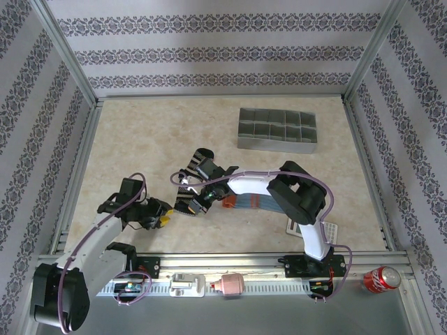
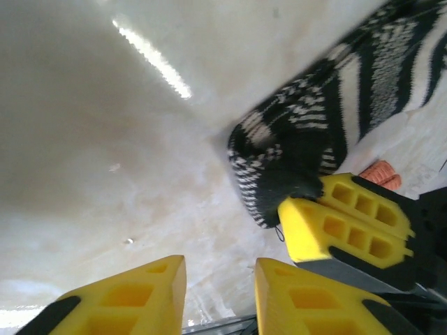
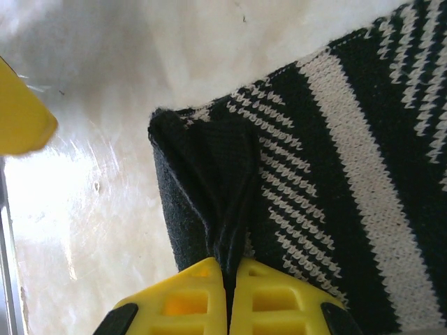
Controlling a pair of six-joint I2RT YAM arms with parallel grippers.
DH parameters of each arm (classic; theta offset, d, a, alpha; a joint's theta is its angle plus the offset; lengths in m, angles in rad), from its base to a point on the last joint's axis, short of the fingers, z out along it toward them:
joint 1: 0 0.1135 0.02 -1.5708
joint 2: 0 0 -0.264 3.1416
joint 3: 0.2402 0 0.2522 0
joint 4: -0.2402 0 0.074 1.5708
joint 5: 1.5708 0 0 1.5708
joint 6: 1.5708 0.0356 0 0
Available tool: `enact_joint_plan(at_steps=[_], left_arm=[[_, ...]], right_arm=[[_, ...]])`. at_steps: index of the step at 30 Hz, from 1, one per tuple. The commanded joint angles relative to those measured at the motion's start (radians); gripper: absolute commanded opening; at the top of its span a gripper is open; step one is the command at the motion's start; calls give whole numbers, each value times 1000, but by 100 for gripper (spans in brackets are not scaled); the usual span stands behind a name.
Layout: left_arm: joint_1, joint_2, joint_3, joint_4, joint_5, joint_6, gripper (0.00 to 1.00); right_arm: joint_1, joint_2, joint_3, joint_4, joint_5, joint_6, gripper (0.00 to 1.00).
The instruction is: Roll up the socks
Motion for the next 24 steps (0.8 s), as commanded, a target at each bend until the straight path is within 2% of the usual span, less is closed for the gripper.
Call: enact_joint_plan(at_steps=[1,7,15,19,20,22,24], left_arm=[[-37,18,-36,165,11,-115,36],[-71,134,-59,371,-34,-164,38],[-72,246,-37,446,-60,-135,38],[-72,322,-42,492,-65,-117,34],[-71,341,-40,494,-71,-108,32],[-72,388,-40,504,-88,-102,16],[-72,413,-43,492,-105,-107,2]], right_arm=[[-11,41,16,-67,-1,18,0],[-15,53,20,-76,-7,30,0],[-24,56,18,-72,-15,47,0],[-25,52,13,-69,-17,48,0],[-25,50,11,-66,-18,47,0],[-25,39,-2,-48,-16,44,0],[-24,20,-17,-31,-9,34,7]])
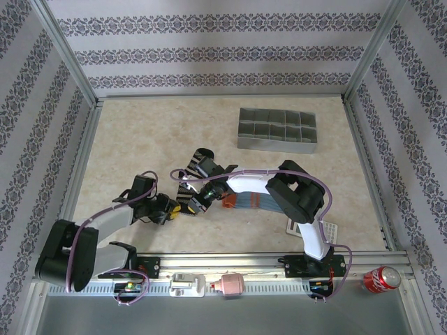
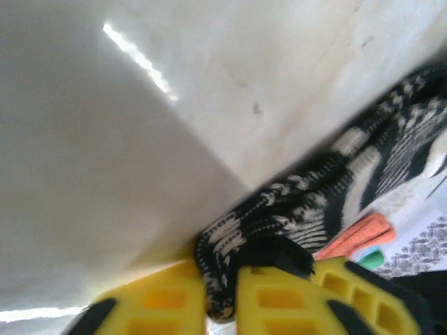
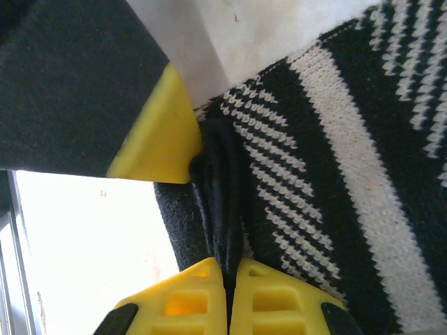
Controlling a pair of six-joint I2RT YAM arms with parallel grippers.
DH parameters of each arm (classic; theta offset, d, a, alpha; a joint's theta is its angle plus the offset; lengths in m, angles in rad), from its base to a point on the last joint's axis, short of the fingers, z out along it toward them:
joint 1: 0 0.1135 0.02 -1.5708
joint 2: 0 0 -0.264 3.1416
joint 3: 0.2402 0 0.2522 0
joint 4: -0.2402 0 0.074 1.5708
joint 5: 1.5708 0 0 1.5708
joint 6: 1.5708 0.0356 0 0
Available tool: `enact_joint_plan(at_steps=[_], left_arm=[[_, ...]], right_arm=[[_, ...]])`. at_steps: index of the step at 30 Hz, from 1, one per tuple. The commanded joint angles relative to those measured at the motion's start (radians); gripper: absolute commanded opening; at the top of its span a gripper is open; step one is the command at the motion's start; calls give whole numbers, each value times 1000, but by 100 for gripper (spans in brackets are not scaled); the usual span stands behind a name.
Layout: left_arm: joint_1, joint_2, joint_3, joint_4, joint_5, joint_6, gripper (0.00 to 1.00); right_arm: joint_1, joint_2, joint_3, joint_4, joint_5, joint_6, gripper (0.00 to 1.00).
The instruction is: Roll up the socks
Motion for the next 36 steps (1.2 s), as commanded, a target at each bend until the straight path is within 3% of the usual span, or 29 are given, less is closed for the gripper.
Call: enact_joint_plan(at_steps=[1,7,12,17,25,28,32,36], left_arm=[[-12,76,-15,49,-102,14,0],[-12,-4,-4,-86,-150,16,0],[-12,-3,12,-113,-145,11,0],[-12,17,41,-135,-137,21,0],[-12,58,73,-140,-109,39,0],[-11,62,81,-145,-102,46,0],[-11,74,94,-154,-97,58,0],[-11,64,96,-160,-98,58,0]], right_arm=[[-10,-10,-41,-7,21,-22,10],[38,-236,-222,149,195,-203,45],[152,-336,-294,177,472,-437,54],[259,-282,-270,220,708,-625,54],[296,-129,-185,309,888,-704,53],[293,-95,-159,311,899,-703,51],[282,-52,-138,302,925,-673,42],[257,-32,-136,271,895,-614,18]])
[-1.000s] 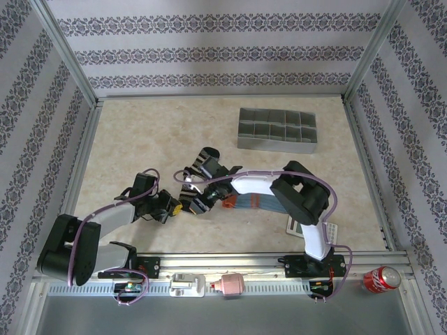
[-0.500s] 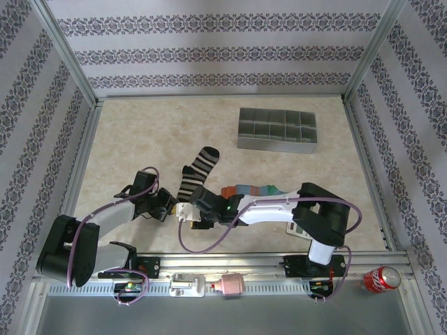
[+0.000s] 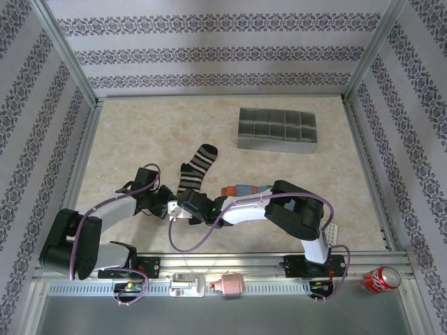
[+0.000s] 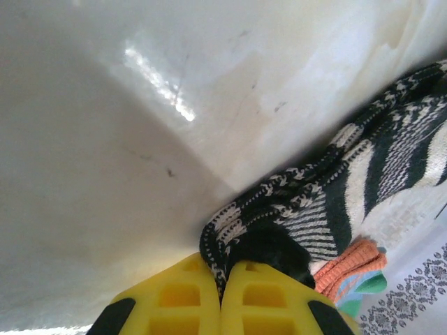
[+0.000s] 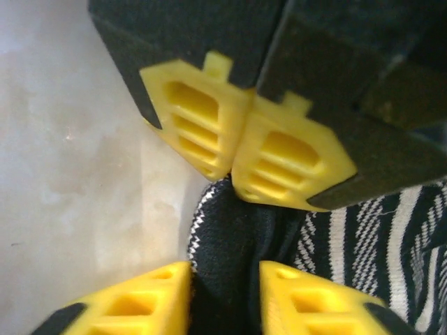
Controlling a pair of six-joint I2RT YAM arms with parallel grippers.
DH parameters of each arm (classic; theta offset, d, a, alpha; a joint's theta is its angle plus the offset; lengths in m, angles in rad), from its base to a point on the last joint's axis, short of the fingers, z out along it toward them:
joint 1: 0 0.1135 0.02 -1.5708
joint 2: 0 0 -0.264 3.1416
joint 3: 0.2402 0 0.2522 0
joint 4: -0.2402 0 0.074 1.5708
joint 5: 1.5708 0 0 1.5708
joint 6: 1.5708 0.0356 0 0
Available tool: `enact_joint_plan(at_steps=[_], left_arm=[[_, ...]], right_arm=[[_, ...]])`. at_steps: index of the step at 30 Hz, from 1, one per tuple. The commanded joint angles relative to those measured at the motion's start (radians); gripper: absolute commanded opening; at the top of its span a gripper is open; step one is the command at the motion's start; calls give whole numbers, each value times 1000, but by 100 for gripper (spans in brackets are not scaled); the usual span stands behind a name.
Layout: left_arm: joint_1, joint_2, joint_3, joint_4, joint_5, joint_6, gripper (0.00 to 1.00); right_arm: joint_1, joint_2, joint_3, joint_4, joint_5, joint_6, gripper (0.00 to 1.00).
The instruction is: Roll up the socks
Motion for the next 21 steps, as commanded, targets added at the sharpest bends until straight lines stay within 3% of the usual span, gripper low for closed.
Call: enact_joint_plan(at_steps=[1,4,11,21], left_arm=[[-5,0,-6,-94,-30,21,0],[-4,-40,-14,-93,-39,2,2],[15,-180,15,-219,-81,-34,40],[51,-284,3,-289,-60,-73,47]], right_arm=[[-36,33,10,-32,5,59,14],[-46,19,-2,-61,-74,97,3],[-92,-1,-1,-144,-328,243,0],[-161,16,35,-219,-589,357,0]])
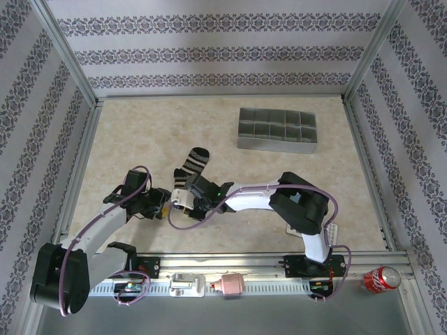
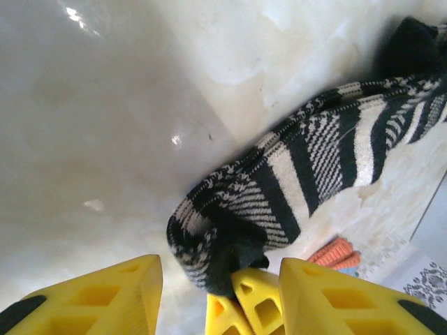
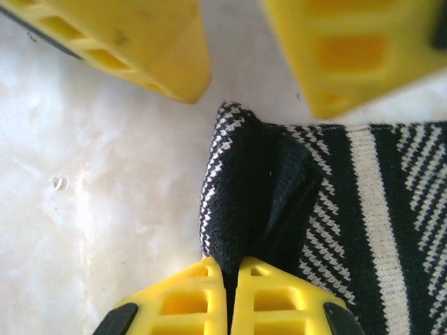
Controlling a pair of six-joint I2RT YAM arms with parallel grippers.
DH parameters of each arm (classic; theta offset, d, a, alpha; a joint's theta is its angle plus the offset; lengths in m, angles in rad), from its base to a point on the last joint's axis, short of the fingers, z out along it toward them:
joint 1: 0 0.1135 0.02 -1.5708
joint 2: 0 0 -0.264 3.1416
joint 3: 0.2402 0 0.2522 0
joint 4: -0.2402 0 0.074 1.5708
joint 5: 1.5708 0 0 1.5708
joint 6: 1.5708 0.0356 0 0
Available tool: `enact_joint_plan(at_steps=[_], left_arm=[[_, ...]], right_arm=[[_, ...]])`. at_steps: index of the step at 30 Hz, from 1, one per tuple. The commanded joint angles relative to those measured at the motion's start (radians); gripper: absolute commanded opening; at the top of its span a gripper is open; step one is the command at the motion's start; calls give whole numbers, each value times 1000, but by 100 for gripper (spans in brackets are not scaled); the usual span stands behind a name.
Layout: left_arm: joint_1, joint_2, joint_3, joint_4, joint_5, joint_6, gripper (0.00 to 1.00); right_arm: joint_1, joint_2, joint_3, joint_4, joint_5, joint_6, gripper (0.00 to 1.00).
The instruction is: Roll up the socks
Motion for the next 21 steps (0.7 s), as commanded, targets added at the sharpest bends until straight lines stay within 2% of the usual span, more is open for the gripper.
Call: enact_joint_plan(at_steps=[1,9,14,21], left_arm=[[11,-31,4,-70,22,-33,48],[12,-56,-24,-15,70,-62,48],[5,4,-53,116,126,-75,48],[-26,113,-75,277,107,-125,49]], right_arm=[[-35,37,4,-134,-122,87,0],[-104,72,39,-157,-308,215,0],[-163,130,86,-193,-442,313,0],[-200,188,124,-220,-561,392,0]])
